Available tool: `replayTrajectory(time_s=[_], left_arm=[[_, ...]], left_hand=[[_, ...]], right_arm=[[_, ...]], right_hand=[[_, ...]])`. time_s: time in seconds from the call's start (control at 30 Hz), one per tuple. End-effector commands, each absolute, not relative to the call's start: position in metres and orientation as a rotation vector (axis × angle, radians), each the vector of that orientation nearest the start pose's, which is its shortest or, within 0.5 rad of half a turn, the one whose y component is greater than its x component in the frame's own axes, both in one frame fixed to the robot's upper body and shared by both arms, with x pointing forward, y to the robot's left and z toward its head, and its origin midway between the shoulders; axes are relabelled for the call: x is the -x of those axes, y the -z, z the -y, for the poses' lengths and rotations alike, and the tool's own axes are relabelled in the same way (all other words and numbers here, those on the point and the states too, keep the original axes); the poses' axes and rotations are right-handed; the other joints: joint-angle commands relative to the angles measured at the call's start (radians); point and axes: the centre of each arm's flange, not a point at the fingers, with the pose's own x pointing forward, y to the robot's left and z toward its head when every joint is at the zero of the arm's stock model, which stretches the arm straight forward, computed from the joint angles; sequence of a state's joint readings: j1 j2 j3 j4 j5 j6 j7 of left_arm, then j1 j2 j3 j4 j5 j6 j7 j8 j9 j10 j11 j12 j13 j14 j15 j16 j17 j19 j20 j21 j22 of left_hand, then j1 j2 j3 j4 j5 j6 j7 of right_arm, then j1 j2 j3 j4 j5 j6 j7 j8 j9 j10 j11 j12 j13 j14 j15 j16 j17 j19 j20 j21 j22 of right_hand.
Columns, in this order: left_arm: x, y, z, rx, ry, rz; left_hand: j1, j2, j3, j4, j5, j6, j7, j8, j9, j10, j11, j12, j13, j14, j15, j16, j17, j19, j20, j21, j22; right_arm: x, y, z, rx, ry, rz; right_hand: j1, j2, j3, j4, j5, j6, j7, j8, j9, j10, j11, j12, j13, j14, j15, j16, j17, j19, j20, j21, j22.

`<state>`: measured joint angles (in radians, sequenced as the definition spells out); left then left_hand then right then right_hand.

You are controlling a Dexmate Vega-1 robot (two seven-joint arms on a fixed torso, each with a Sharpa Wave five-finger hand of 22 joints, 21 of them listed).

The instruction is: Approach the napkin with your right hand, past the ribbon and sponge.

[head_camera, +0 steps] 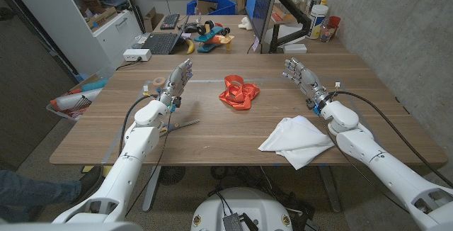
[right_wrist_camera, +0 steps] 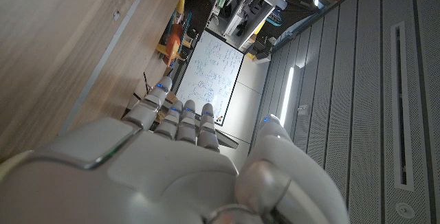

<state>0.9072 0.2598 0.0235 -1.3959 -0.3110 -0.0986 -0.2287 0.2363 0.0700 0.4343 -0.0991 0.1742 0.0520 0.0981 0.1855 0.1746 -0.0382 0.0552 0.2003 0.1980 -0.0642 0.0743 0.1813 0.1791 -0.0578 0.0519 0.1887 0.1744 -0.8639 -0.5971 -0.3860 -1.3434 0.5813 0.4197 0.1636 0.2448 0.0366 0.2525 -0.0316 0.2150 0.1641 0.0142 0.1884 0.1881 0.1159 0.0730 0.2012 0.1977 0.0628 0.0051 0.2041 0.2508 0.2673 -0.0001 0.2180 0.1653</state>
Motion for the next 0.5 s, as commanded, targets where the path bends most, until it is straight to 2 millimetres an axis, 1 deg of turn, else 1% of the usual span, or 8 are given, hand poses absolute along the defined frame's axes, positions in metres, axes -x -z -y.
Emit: replayTrajectory(time_s=[0.03, 0.1, 0.17, 0.5], left_arm=[[-0.64, 0.012, -0.293, -0.021, 0.211, 0.595], [-0.64, 0.011, -0.292, -0.024, 0.211, 0.595], [-0.64, 0.011, -0.291, -0.025, 0.211, 0.594], [-0.636, 0.009, -0.289, -0.042, 0.21, 0.589]], left_hand=[[0.005, 0.005, 0.002, -0.006, 0.003, 0.01, 0.003, 0.005, 0.005, 0.004, 0.0, 0.01, 0.001, 0.004, 0.011, 0.006, 0.002, 0.0, 0.008, 0.005, 0.005], [0.005, 0.005, 0.001, -0.006, 0.003, 0.01, 0.003, 0.004, 0.005, 0.003, 0.002, 0.01, 0.001, 0.004, 0.01, 0.006, 0.002, -0.001, 0.008, 0.005, 0.005], [0.005, 0.005, 0.001, -0.006, 0.003, 0.01, 0.002, 0.004, 0.005, 0.003, 0.002, 0.01, 0.001, 0.004, 0.01, 0.006, 0.002, -0.001, 0.009, 0.005, 0.005], [0.005, 0.005, 0.001, -0.007, 0.003, 0.013, 0.002, 0.005, 0.005, 0.003, 0.003, 0.01, 0.001, 0.004, 0.011, 0.006, 0.002, -0.002, 0.01, 0.006, 0.005]], right_arm=[[-0.616, 0.015, 0.294, 0.16, -0.361, 0.755], [-0.615, 0.015, 0.296, 0.161, -0.367, 0.766], [-0.614, 0.016, 0.297, 0.158, -0.365, 0.771], [-0.611, 0.016, 0.304, 0.162, -0.371, 0.796]], right_hand=[[-0.012, -0.019, -0.011, -0.004, 0.004, 0.002, -0.016, 0.002, 0.003, 0.007, -0.006, 0.001, 0.002, 0.016, 0.0, 0.01, -0.002, 0.018, -0.001, 0.0, 0.005], [-0.016, -0.031, -0.018, -0.006, 0.007, 0.006, -0.019, 0.004, 0.003, 0.013, -0.013, 0.004, 0.002, 0.019, -0.005, 0.01, -0.004, 0.028, -0.007, 0.001, 0.005], [-0.019, -0.037, -0.022, -0.007, 0.008, 0.007, -0.02, 0.005, 0.003, 0.015, -0.017, 0.004, 0.002, 0.021, -0.007, 0.011, -0.005, 0.03, -0.007, 0.0, 0.005], [-0.024, -0.049, -0.031, -0.009, 0.014, 0.01, -0.024, 0.007, 0.003, 0.018, -0.018, 0.005, 0.002, 0.029, -0.011, 0.013, -0.008, 0.036, -0.009, -0.002, 0.005]])
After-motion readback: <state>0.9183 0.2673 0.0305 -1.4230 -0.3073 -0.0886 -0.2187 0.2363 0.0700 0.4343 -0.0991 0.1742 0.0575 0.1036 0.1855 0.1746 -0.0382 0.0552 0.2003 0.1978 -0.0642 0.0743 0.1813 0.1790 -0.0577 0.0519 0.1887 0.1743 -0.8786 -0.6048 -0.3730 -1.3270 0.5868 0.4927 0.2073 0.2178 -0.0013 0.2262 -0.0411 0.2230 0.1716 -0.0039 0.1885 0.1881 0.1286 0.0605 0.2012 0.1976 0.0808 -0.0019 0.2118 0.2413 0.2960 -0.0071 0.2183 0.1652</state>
